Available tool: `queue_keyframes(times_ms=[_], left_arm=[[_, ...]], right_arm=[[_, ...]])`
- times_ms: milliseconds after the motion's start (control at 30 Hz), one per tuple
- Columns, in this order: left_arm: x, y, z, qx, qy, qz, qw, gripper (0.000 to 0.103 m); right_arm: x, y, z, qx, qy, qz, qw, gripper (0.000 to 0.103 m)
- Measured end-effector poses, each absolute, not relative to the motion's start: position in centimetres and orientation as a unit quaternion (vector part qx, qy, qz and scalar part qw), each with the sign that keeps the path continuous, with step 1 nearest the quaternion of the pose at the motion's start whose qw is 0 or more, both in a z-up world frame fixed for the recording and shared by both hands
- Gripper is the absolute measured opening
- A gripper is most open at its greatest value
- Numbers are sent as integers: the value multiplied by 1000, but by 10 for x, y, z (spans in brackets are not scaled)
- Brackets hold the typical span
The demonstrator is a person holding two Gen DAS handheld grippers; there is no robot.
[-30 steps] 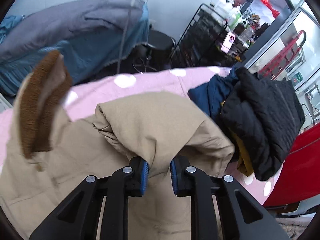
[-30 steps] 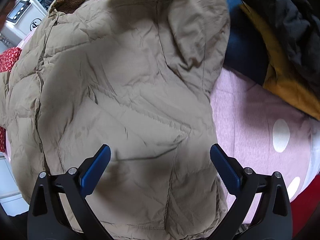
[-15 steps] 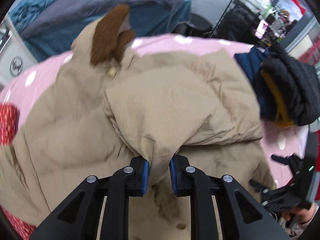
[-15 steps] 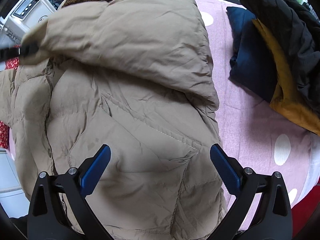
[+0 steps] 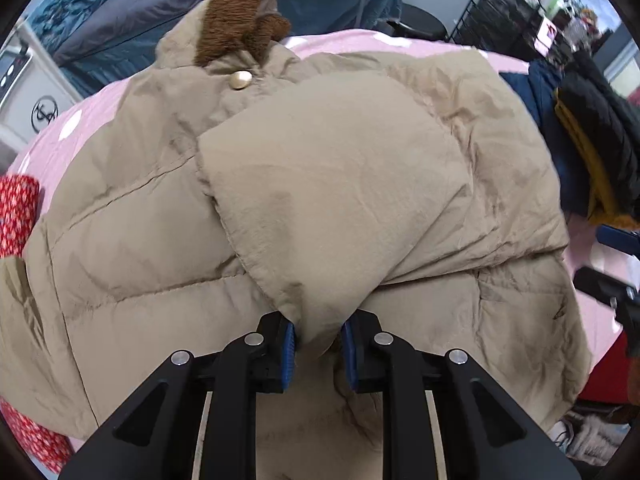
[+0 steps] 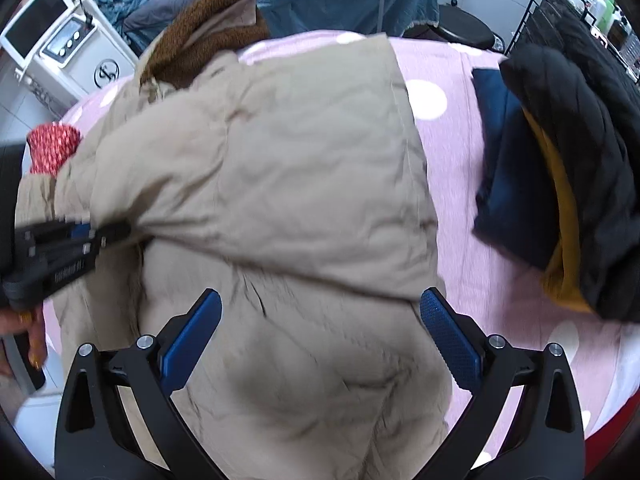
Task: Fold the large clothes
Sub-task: 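Grasp a sleeve with the left tool and fold it across the jacket front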
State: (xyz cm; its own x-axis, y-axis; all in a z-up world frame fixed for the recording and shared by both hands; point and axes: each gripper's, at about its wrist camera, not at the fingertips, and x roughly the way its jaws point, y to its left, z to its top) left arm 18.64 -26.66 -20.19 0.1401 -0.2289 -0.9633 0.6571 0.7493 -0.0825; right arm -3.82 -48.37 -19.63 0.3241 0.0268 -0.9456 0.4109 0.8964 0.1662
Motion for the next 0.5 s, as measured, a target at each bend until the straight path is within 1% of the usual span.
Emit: queue_keyframes(times_ms=[200, 367, 433, 500], left_arm=[[198, -238, -194, 145, 595, -286, 737, 19], [192, -217, -202, 124, 612, -269, 733, 19], [189, -205, -205, 107, 621, -260, 731, 21], [189, -198, -213, 96, 632, -260, 724, 25]], right_arm=[[-15, -474, -194, 201, 565, -99, 794, 98], [-8, -448, -198, 189, 578, -74, 790, 98], [-9, -440, -200, 184, 583, -65, 789, 98], [-11, -434, -203, 174, 589, -61, 787, 98]])
